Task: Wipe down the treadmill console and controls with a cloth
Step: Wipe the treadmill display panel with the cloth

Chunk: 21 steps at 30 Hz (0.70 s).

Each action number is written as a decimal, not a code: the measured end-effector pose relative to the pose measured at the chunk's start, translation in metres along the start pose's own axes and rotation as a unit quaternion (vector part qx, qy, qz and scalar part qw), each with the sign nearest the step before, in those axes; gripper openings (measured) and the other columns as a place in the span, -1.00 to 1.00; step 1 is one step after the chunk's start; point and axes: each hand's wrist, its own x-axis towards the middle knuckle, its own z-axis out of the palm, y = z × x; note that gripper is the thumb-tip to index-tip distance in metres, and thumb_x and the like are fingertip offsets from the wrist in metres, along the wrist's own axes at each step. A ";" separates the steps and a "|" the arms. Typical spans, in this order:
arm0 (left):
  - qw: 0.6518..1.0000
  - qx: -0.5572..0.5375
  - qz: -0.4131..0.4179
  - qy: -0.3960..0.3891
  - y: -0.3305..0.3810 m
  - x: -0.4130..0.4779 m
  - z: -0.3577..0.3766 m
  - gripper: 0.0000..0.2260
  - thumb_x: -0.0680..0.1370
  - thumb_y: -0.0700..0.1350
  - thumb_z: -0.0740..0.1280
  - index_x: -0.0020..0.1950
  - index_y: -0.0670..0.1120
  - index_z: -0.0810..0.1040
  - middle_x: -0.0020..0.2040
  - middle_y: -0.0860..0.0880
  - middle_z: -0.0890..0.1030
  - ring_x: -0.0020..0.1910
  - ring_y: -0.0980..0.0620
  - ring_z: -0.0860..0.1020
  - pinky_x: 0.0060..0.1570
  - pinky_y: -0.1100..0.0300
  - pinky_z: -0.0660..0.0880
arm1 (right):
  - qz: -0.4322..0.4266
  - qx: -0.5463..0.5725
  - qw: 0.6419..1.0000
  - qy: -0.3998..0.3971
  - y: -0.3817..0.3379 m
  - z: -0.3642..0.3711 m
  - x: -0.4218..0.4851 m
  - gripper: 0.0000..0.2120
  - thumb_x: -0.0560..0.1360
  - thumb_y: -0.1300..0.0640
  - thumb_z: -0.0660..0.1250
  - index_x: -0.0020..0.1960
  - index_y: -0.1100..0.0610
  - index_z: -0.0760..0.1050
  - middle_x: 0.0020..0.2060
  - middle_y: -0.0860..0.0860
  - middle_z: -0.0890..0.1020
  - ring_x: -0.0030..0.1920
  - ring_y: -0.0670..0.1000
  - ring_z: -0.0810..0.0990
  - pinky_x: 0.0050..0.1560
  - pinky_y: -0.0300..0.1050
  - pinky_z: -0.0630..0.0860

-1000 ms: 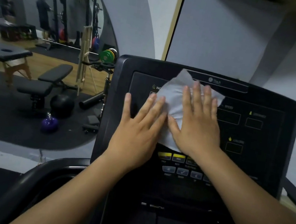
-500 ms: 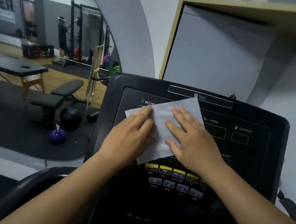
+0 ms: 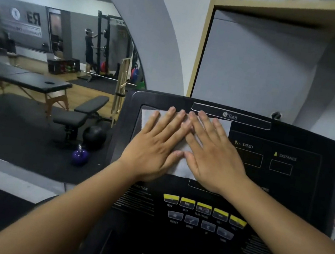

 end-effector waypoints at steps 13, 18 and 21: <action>0.997 0.053 0.052 -0.003 -0.020 -0.017 -0.002 -0.31 0.66 0.21 0.00 0.59 -0.28 0.05 0.59 -0.28 0.05 0.59 -0.23 0.00 0.53 -0.22 -0.01 | 0.022 0.002 1.000 0.014 -0.016 0.009 -0.015 -0.33 0.61 -0.20 -0.06 0.60 0.14 -0.05 0.58 0.17 -0.03 0.57 0.19 -0.10 0.53 0.22 -0.08; 0.997 0.044 0.066 0.003 -0.014 -0.049 0.007 -0.31 0.65 0.20 0.06 0.58 -0.28 0.08 0.59 -0.28 0.07 0.59 -0.24 0.00 0.53 -0.24 0.01 | 0.019 0.023 0.999 0.020 -0.042 0.021 -0.042 -0.33 0.62 -0.19 -0.04 0.59 0.15 -0.02 0.58 0.18 -0.02 0.57 0.21 -0.08 0.53 0.25 -0.06; 0.997 0.036 0.062 0.004 -0.008 -0.067 0.011 -0.31 0.64 0.20 0.11 0.57 -0.29 0.11 0.59 -0.27 0.08 0.59 -0.25 0.02 0.52 -0.26 0.02 | 0.013 0.030 0.999 0.022 -0.055 0.026 -0.052 -0.33 0.61 -0.19 0.01 0.59 0.16 0.02 0.57 0.19 0.02 0.57 0.22 -0.05 0.53 0.24 -0.06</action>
